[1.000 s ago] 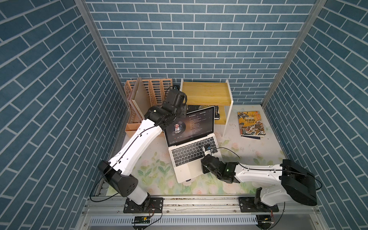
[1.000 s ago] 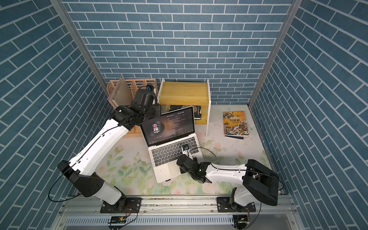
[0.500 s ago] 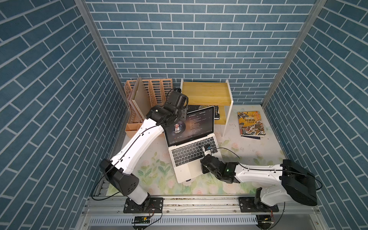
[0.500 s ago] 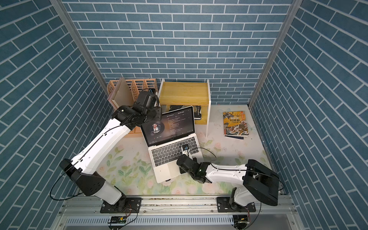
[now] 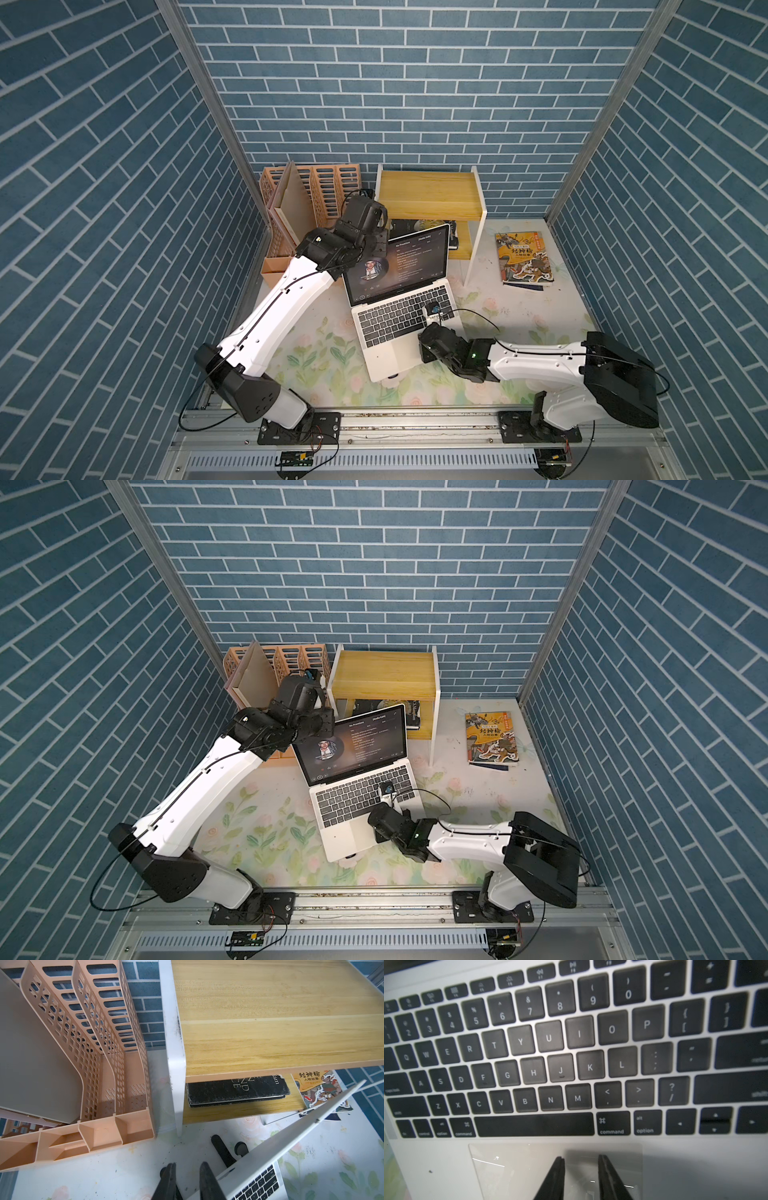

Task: Close the laptop lid and set it aside
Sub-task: Close the lid of the laptop.

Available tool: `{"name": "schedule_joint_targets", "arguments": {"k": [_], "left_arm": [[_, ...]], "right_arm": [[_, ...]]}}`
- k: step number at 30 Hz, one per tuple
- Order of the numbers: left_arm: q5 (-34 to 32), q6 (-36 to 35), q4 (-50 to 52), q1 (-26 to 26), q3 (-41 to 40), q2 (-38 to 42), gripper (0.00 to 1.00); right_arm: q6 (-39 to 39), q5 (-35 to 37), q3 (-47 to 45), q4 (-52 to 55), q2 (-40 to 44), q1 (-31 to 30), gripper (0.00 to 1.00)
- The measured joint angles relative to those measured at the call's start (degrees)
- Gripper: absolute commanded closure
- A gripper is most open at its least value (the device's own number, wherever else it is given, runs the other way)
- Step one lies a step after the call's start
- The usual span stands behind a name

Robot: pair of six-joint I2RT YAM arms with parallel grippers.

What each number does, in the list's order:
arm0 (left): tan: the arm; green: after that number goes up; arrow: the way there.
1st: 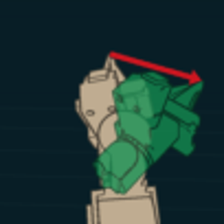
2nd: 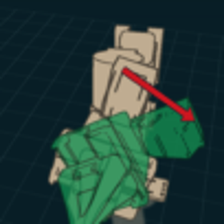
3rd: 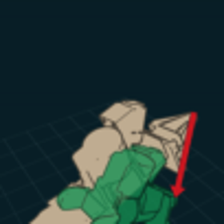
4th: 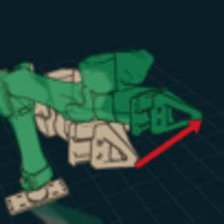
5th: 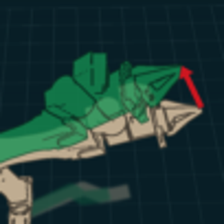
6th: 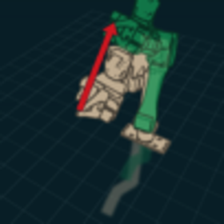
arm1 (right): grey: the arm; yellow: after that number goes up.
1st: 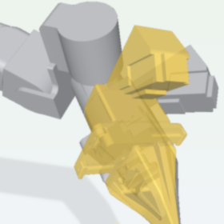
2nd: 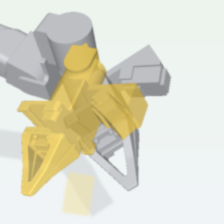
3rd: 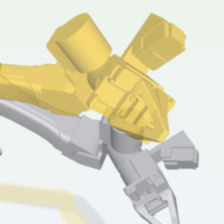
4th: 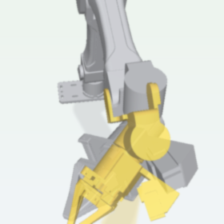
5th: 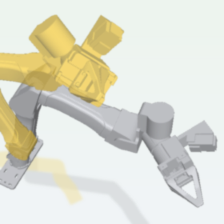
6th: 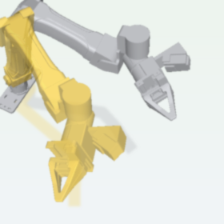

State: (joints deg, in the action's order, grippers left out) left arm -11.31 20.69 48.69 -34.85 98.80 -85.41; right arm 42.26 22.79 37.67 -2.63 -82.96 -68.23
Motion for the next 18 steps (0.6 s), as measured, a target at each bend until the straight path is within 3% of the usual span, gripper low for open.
{"name": "schedule_joint_targets", "arguments": {"k": [18], "left_arm": [[4.17, 4.24, -3.54, -3.85, -6.88, 7.15, 0.75]], "right_arm": [[1.49, 0.39, 0.52, 0.02, -0.57, -0.11, 0.67]]}}
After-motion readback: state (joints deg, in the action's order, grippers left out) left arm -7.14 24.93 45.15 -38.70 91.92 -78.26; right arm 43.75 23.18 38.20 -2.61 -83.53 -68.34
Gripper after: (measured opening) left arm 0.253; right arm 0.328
